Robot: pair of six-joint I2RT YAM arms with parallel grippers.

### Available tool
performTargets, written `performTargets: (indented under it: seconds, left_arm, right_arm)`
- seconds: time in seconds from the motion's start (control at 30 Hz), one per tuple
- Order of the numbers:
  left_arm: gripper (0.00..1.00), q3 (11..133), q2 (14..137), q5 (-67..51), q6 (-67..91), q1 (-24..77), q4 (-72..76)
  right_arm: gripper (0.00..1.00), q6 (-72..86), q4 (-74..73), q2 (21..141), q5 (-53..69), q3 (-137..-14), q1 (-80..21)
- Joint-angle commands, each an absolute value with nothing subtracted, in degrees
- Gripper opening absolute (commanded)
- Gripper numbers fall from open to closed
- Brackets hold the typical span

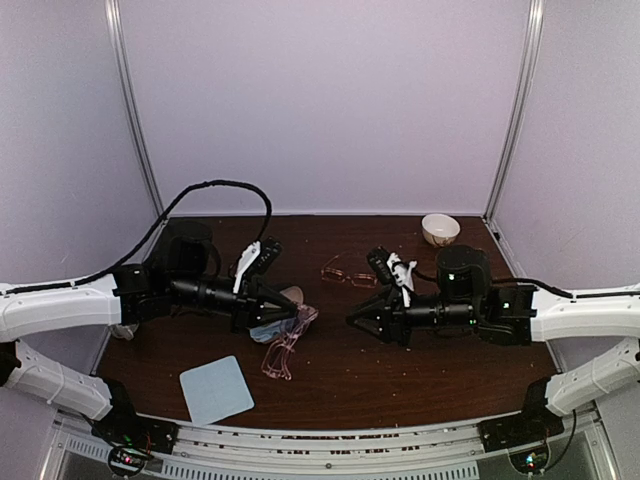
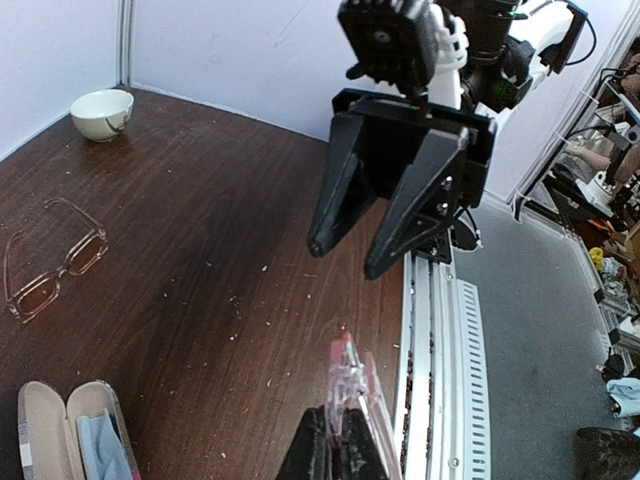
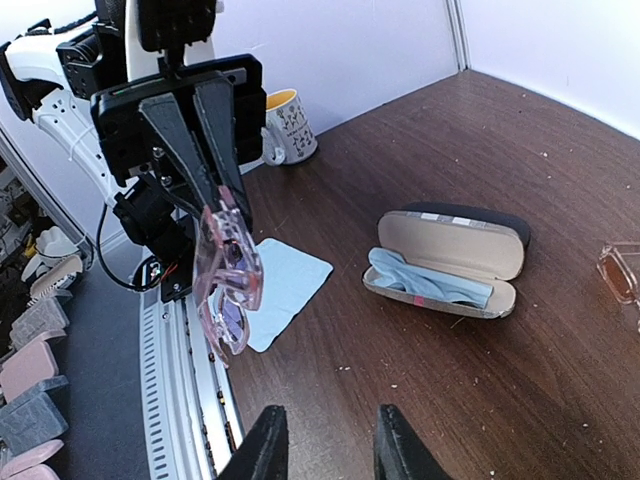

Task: Organize the sunglasses
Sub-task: Pass from the left arm to the right

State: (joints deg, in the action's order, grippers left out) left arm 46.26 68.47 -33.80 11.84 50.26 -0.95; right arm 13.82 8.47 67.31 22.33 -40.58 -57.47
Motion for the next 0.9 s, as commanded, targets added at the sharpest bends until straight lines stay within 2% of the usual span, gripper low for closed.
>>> performTargets:
  seconds: [0.0,0.4,0.87]
  left_arm:
    - [0.0,47.73,67.91,-38.2,8.44,50.45,-0.23]
    - [0.0,48.5,68.97,-40.33,8.24,50.45,0.1]
    - [0.0,49.02,70.61,-43.54,9.05,50.54,1.62]
  right_arm:
    - [0.3,15.57,9.4,71.3,25.18,-43.52,-57.36]
    - [0.29,17.22,11.22,79.12,40.53,-50.19,-57.89]
    - [0.22,17.81,13.73,84.54,44.29,-54.25,-58.77]
